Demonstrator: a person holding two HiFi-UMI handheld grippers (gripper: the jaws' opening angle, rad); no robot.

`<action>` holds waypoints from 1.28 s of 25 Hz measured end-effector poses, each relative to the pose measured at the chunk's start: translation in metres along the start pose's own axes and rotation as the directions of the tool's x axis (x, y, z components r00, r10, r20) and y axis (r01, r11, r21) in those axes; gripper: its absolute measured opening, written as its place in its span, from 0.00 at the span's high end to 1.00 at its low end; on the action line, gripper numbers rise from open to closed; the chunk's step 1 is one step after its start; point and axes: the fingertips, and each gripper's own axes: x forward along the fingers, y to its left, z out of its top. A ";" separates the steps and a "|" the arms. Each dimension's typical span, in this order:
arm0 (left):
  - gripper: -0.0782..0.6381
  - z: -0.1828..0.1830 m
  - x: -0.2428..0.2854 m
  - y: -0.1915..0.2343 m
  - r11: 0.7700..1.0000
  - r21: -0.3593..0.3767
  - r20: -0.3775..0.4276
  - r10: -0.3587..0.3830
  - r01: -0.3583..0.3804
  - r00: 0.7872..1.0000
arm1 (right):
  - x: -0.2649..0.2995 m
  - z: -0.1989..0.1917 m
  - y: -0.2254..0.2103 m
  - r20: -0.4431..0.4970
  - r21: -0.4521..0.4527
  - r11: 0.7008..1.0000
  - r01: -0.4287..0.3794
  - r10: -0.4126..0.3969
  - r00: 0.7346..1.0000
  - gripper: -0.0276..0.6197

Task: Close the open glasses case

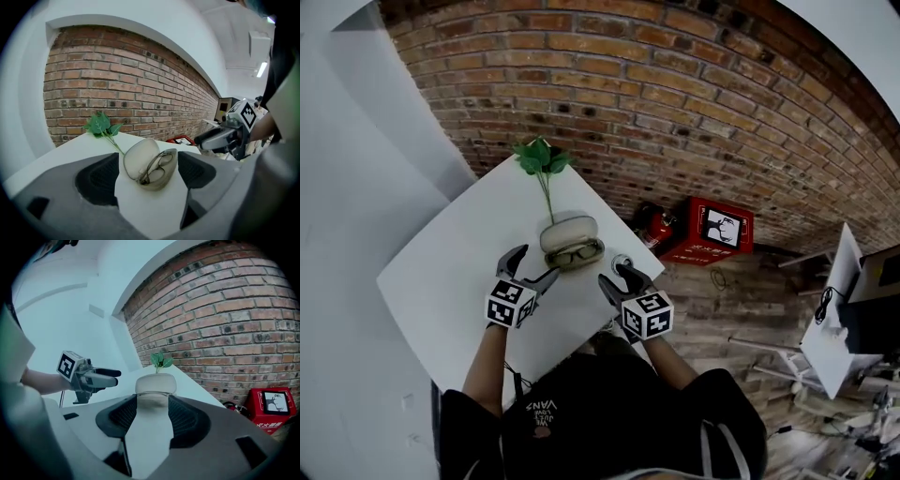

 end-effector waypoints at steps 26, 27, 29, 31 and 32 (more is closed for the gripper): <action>0.21 -0.008 0.089 0.015 0.970 -0.085 -0.036 -0.233 0.229 0.972 | 0.071 -0.007 -0.034 -0.158 -0.066 0.990 -0.125 0.113 0.981 0.65; 0.21 -0.008 0.087 0.013 0.970 -0.079 -0.037 -0.235 0.232 0.971 | 0.071 -0.008 -0.035 -0.161 -0.063 0.991 -0.120 0.109 0.981 0.64; 0.21 -0.007 0.083 0.010 0.969 -0.060 -0.037 -0.242 0.239 0.970 | 0.070 -0.012 -0.035 -0.166 -0.059 0.992 -0.109 0.098 0.981 0.63; 0.21 -0.007 0.078 0.004 0.967 -0.021 -0.049 -0.254 0.253 0.966 | 0.069 -0.015 -0.035 -0.170 -0.057 0.994 -0.095 0.084 0.982 0.63; 0.21 -0.008 0.075 0.000 0.965 0.004 -0.059 -0.261 0.261 0.964 | 0.068 -0.017 -0.035 -0.171 -0.056 0.995 -0.088 0.077 0.982 0.64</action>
